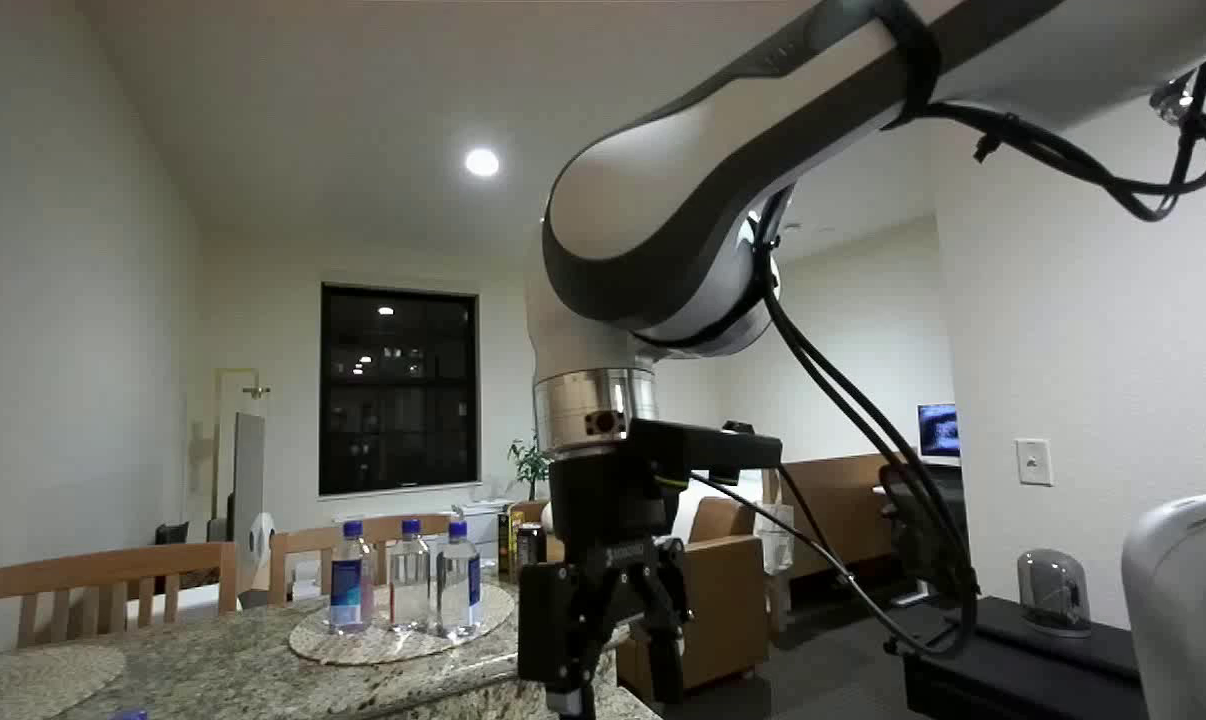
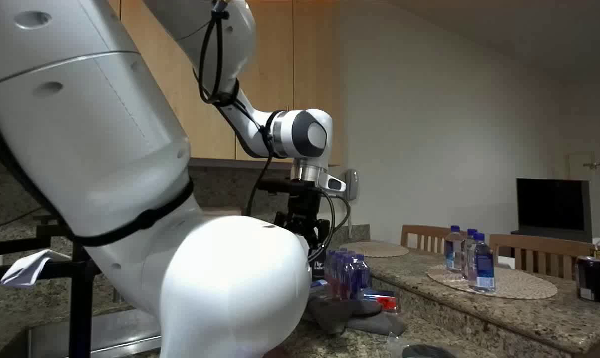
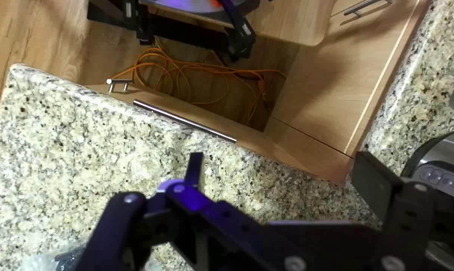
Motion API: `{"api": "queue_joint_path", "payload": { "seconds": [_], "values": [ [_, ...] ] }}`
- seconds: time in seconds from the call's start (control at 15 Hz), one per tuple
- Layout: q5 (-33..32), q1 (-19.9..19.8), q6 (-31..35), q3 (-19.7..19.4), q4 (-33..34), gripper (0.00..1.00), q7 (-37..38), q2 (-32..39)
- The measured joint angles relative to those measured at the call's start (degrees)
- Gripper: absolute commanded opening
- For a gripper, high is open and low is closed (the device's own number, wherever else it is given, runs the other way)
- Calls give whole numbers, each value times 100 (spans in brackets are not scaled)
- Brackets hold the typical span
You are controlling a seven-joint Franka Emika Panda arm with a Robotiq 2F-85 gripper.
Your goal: Slide the grey mat to the right
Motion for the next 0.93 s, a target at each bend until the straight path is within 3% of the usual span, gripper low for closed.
{"api": "queue_joint_path", "payload": {
  "seconds": [0.67, 0.93],
  "values": [
    [0, 3, 24, 18, 1, 100, 0, 7],
    [258, 148, 964, 439, 40, 100, 173, 427]
  ]
}}
